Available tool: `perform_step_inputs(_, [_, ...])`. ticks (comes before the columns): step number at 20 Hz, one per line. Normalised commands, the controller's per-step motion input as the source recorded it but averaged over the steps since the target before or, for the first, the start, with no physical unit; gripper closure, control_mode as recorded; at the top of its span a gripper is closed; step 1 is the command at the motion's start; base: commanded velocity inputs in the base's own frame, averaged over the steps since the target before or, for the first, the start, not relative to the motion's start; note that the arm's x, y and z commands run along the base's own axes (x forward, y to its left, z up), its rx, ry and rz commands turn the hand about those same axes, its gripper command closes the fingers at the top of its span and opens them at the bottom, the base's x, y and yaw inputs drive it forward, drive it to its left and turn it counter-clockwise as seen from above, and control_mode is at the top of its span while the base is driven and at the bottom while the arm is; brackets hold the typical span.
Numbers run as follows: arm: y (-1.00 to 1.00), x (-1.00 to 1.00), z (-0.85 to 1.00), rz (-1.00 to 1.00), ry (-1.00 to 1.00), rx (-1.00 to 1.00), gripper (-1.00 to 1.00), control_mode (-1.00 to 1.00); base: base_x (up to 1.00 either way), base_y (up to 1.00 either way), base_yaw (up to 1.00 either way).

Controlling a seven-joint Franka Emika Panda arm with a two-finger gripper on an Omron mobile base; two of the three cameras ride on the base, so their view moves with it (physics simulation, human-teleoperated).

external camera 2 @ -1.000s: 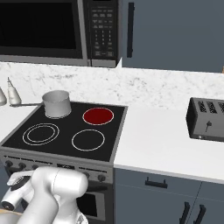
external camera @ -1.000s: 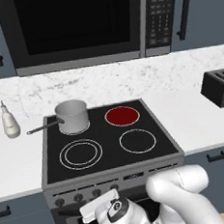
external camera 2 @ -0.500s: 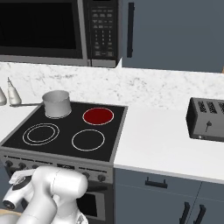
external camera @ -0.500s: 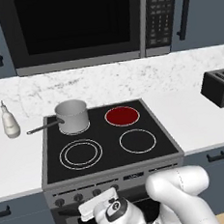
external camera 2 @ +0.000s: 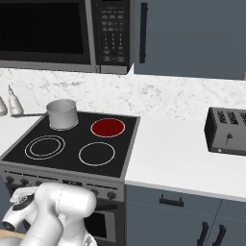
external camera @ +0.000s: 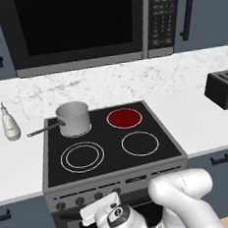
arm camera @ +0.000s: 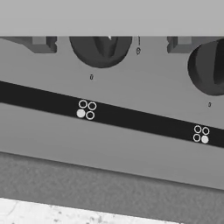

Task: Turn off the rear right burner of the stove.

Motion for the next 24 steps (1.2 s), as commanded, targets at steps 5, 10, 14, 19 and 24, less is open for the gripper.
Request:
perform_step_inputs(5, [0.00, 0.00, 0.00, 0.00, 0.00, 0.00, 1.00, -1.00, 0.00, 0.00, 0.00])
perform_step_inputs(10, [-0.10, 0.02, 0.05, 0.00, 0.00, 0.05, 1.00, -1.00, 0.00, 0.00, 0.00])
perform_step_inputs(14, [-0.24, 0.07, 0.15, -0.01, 0.00, 0.20, 1.00, -1.00, 0.00, 0.00, 0.00])
perform_step_inputs(19, [-0.29, 0.12, 0.13, -0.09, 0.00, 0.46, 1.00, -1.00, 0.00, 0.00, 0.00])
perform_step_inputs(24, [-0.32, 0.04, 0.10, -0.13, 0.00, 0.60, 1.00, -1.00, 0.00, 0.00, 0.00])
